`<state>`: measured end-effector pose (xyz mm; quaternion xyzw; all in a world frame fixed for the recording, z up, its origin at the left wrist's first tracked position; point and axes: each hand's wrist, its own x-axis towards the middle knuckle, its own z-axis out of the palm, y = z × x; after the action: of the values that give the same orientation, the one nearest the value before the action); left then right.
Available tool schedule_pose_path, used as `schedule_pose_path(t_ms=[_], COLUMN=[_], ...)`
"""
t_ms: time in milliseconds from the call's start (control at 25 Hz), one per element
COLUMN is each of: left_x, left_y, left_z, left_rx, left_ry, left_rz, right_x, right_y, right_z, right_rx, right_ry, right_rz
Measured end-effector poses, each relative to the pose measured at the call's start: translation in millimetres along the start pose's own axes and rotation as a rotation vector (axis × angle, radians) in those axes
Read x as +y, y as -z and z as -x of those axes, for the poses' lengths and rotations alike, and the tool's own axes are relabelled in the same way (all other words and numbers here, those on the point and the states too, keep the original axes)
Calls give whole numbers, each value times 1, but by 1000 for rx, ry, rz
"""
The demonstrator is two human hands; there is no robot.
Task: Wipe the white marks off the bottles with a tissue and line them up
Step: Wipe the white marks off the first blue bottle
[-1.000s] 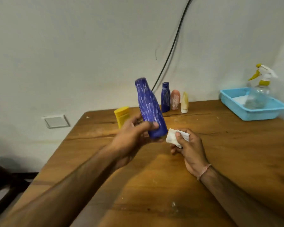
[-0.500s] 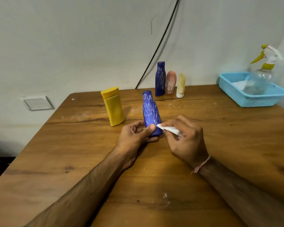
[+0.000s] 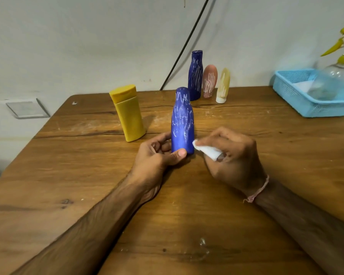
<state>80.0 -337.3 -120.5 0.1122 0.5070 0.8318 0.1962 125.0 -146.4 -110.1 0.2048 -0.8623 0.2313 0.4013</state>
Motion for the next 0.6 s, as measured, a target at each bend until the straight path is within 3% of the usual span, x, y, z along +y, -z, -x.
schedule_pose_path(t_ms=[80,240,360,520,600], left_x=[-2,-4,-4,-4,-4], left_y=[0,0,0,-2,-3], left_z=[0,1,3,3,4], left_rx=[-8,17,15,41,47], left_ry=[-4,-11,-26,-61,-78], left_rz=[-35,-122,-131,-197,-240], right_x=[-6,-3,-6,-3,-7], right_y=[-3,-1,-2,0,-1], right_z=[2,-3,0,-3,0], right_rx=[-54,-33,-133,-90,-144], right_ry=[68,-20,76,-4,62], right_rz=[-7,31,-4,24,-12])
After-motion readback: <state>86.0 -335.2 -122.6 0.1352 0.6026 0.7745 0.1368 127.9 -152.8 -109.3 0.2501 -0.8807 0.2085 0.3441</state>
